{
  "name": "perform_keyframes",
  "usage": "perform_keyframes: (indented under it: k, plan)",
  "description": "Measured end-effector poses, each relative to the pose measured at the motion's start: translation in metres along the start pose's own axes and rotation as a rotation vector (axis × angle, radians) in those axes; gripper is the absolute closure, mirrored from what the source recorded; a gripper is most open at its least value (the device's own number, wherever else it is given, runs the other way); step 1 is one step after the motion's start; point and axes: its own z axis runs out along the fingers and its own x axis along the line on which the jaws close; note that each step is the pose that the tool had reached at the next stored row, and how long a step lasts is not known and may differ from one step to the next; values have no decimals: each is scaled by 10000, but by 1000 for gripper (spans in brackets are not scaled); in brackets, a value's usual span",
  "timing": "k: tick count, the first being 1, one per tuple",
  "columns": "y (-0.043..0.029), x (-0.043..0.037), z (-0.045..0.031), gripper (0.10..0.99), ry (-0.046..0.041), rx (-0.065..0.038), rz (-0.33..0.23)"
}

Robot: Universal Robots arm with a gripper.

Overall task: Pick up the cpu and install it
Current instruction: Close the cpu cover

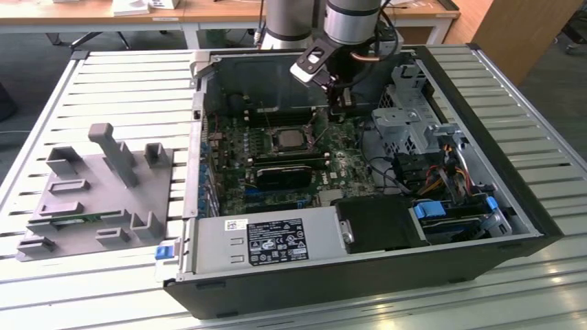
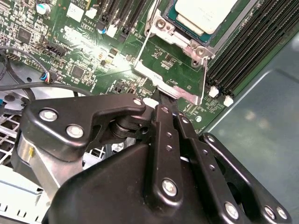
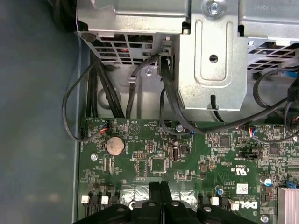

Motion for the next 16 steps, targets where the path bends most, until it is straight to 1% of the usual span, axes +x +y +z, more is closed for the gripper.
perform_keyframes:
  k: [16]
  plan:
    - [-42,1,3,980,0,1,0]
